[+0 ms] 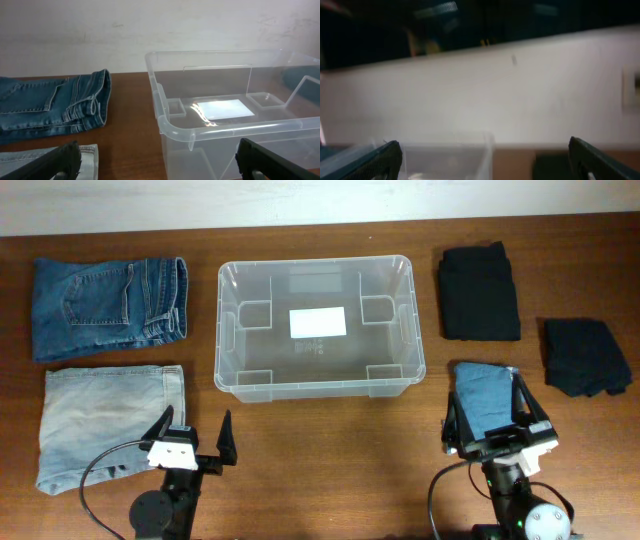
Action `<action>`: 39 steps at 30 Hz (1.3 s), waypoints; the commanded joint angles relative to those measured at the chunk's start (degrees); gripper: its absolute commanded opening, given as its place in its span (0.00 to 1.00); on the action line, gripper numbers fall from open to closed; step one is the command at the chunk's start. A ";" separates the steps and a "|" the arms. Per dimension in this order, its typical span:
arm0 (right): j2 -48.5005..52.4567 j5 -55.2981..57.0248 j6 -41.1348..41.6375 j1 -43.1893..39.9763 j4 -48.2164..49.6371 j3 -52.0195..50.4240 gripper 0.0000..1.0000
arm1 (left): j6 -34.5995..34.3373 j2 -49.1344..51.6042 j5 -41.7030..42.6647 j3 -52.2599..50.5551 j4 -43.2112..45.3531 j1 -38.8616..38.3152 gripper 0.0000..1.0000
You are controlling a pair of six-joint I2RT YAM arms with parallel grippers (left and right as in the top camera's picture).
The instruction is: Pack container
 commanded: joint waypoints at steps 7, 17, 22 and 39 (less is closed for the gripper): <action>5.84 2.51 -12.52 -0.39 -7.61 15.39 0.99 | 0.90 -0.44 -0.24 -0.33 -0.13 0.33 0.99; 48.96 8.76 -17.00 -4.50 -41.09 56.87 0.99 | 0.90 -0.44 -0.24 -0.33 -0.13 0.33 0.99; 73.64 1.46 -16.98 -11.80 -64.06 82.95 0.99 | 0.90 -0.44 -0.39 -0.33 -0.13 0.33 0.99; 113.66 1.07 -19.15 -17.57 -66.51 104.69 0.99 | 0.90 -0.44 -0.42 -0.33 -0.13 0.33 0.99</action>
